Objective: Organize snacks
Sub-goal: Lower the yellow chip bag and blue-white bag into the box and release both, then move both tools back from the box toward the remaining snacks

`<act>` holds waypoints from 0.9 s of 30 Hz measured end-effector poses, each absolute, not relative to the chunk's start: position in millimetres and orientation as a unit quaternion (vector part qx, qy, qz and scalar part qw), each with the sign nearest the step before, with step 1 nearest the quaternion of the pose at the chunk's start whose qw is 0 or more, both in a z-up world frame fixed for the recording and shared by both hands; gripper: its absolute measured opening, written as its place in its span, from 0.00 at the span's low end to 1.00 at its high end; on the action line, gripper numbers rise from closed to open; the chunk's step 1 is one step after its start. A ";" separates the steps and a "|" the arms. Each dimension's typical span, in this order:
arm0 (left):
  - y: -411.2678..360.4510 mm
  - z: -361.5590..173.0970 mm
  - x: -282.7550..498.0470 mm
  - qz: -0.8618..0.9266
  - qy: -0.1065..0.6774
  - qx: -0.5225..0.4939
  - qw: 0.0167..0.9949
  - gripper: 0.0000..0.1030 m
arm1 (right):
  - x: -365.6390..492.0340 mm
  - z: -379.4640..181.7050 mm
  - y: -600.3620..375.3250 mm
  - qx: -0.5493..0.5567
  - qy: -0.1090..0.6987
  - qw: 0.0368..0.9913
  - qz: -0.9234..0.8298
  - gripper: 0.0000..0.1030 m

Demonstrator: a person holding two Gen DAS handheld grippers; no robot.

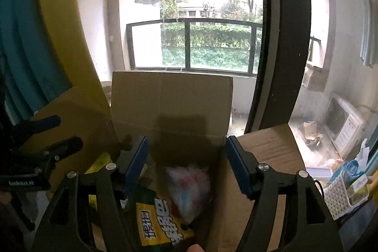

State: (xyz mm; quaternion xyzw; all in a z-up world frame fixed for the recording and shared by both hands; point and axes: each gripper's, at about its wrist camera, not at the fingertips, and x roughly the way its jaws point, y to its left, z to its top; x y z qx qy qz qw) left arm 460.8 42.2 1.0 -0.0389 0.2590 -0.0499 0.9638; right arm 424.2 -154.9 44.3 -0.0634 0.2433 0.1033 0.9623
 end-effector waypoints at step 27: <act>16.6 42.0 351.3 -0.070 0.224 -0.014 0.972 0.91 | 309.4 74.5 -148.5 -0.073 0.231 0.962 0.126 0.68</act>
